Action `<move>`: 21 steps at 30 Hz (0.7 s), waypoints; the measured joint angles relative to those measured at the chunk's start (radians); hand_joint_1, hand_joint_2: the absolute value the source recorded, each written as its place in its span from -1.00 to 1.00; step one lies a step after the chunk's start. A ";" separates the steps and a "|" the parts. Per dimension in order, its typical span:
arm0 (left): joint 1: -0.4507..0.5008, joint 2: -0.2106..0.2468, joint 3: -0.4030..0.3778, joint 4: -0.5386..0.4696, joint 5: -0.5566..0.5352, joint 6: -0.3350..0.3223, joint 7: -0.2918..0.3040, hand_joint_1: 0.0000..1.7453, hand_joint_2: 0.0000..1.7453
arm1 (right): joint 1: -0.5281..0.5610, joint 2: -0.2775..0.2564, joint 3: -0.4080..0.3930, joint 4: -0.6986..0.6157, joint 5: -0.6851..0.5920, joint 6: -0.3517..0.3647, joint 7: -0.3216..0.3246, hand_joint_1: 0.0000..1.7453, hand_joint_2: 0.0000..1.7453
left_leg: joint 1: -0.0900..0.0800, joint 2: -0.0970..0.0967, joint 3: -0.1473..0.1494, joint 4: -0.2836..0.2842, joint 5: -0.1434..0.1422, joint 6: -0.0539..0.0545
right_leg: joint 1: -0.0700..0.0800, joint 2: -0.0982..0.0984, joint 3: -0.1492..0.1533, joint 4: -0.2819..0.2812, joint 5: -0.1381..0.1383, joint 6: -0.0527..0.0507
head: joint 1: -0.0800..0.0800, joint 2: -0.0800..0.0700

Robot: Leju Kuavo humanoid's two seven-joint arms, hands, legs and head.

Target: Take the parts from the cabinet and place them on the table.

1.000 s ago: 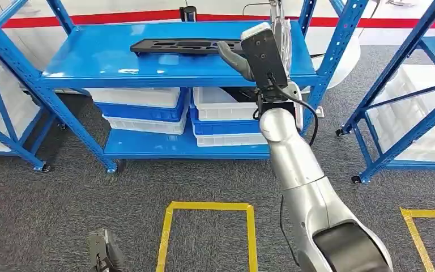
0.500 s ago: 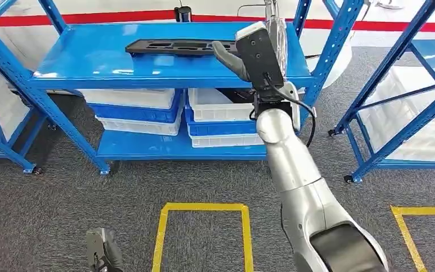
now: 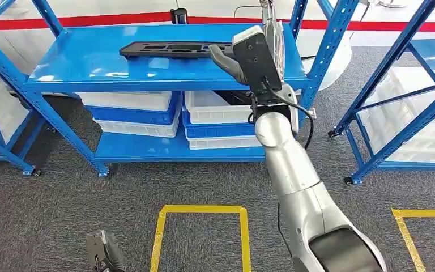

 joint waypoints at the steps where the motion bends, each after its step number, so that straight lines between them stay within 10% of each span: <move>1: 0.000 0.000 0.001 0.000 0.000 0.000 -0.002 -1.00 -1.00 | -0.001 0.005 0.000 -0.001 0.000 0.000 0.000 -1.00 1.00 | 0.001 -0.001 -0.029 0.060 -0.034 -0.005 | 0.000 0.000 0.003 0.000 -0.003 -0.005 | -0.006 0.000; 3: 0.003 0.001 0.003 0.000 0.008 0.000 -0.003 -1.00 -1.00 | 0.001 0.010 0.000 -0.001 0.000 0.002 0.000 -1.00 1.00 | 0.004 -0.001 -0.117 0.223 -0.102 -0.013 | 0.003 0.000 0.005 0.000 -0.008 -0.012 | -0.005 0.000; 5: 0.008 0.001 0.005 0.000 0.010 0.001 -0.003 -1.00 -1.00 | 0.004 0.013 0.002 -0.001 0.000 0.006 0.000 -1.00 1.00 | 0.004 -0.001 -0.170 0.291 -0.102 -0.014 | 0.004 0.003 0.008 0.001 -0.011 -0.014 | -0.005 0.000; 9: 0.013 0.004 0.007 0.000 0.017 0.000 -0.003 -1.00 -1.00 | 0.002 0.024 0.003 -0.001 0.003 0.015 0.000 -1.00 1.00 | 0.005 0.000 -0.048 -0.003 0.077 -0.002 | 0.004 0.010 0.031 0.000 -0.028 -0.005 | -0.006 0.000; 15: 0.016 0.001 0.010 -0.006 0.018 -0.012 -0.004 -1.00 -1.00 | 0.000 0.027 0.003 -0.005 0.009 0.016 0.003 -1.00 1.00 | 0.000 -0.004 -0.022 -0.032 0.058 0.030 | 0.017 0.007 0.029 0.006 -0.049 0.028 | -0.004 0.000; 19: 0.016 -0.002 0.013 -0.006 0.018 -0.016 -0.005 -1.00 -1.00 | 0.004 0.024 0.003 -0.005 0.015 0.016 0.004 -1.00 1.00 | -0.005 -0.004 -0.009 -0.032 0.046 0.046 | 0.017 0.004 -0.135 0.307 -0.148 0.014 | 0.001 0.000; 21: 0.019 -0.003 0.014 -0.006 0.018 -0.016 -0.004 -1.00 -1.00 | 0.011 0.021 0.003 -0.005 0.015 0.016 0.004 -1.00 1.00 | -0.009 -0.007 0.001 -0.032 0.038 0.047 | 0.017 0.004 -0.154 0.306 -0.121 0.024 | 0.001 0.000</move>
